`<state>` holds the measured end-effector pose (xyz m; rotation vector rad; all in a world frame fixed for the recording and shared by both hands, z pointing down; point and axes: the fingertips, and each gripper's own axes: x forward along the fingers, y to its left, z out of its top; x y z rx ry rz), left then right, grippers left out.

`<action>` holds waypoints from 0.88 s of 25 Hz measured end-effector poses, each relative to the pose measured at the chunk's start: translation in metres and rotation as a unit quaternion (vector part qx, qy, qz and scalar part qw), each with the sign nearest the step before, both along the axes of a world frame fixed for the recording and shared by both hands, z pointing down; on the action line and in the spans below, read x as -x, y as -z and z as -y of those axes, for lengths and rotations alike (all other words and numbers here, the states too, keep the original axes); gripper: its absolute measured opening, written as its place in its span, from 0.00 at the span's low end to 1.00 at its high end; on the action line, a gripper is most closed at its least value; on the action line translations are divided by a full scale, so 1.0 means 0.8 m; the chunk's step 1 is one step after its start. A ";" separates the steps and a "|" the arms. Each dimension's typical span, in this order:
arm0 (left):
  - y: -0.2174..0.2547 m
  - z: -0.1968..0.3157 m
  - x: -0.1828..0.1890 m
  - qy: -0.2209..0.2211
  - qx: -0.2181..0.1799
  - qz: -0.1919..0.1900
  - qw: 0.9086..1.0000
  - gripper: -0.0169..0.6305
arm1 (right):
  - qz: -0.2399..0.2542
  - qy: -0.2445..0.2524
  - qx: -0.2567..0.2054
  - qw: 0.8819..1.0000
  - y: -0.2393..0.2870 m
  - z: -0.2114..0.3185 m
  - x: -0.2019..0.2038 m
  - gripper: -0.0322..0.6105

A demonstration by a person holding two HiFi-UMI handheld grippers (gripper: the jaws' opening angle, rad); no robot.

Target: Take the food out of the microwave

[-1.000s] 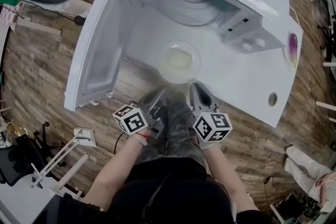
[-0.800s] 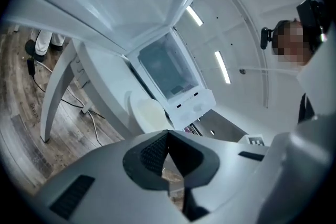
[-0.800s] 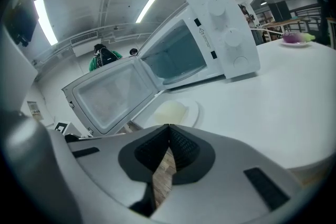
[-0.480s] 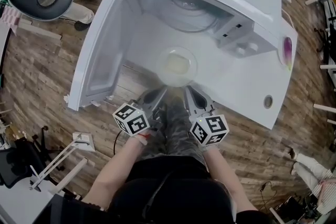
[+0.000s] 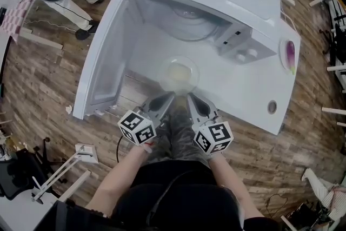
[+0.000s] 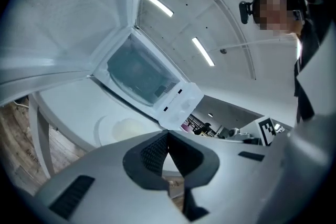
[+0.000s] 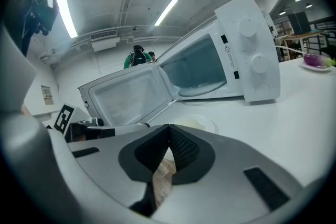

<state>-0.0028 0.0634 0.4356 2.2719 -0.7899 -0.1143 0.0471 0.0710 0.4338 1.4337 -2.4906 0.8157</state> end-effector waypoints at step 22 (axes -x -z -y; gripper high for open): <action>0.066 0.012 -0.008 -0.023 -0.056 -0.002 0.998 0.04 | 0.001 0.026 -0.057 0.998 0.055 0.016 0.015 0.08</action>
